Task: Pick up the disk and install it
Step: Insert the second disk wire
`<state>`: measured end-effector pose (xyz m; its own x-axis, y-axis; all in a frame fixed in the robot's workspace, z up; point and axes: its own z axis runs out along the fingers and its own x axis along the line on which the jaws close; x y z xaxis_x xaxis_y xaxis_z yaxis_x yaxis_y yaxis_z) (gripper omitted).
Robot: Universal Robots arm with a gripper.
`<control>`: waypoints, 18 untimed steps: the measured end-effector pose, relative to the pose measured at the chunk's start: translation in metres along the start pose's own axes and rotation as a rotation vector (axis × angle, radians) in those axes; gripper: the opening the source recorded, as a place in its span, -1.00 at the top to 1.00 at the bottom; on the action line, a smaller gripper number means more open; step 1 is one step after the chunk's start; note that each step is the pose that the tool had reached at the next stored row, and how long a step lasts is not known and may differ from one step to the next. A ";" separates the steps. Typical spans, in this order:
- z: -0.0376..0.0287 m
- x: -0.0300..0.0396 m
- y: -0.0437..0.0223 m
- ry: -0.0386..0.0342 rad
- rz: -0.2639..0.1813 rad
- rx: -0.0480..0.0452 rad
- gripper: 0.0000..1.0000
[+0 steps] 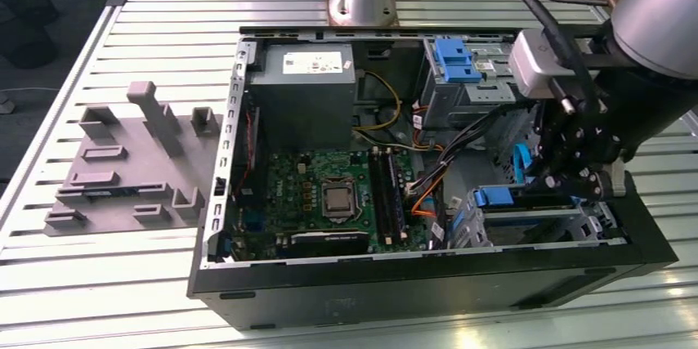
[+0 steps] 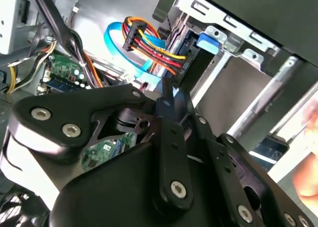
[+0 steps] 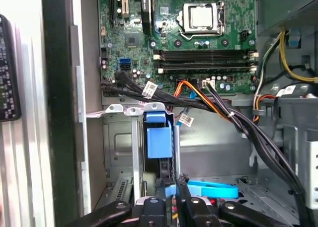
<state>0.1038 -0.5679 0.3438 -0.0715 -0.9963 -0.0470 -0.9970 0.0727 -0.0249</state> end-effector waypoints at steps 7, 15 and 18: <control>-0.0048 -0.0002 -0.0001 -0.0002 0.000 -0.0001 0.69; -0.0048 -0.0002 -0.0001 -0.0001 0.000 -0.0002 0.79; -0.0048 -0.0002 -0.0001 -0.0001 0.000 -0.0003 0.79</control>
<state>0.1038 -0.5679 0.3486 -0.0715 -0.9963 -0.0471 -0.9971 0.0727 -0.0246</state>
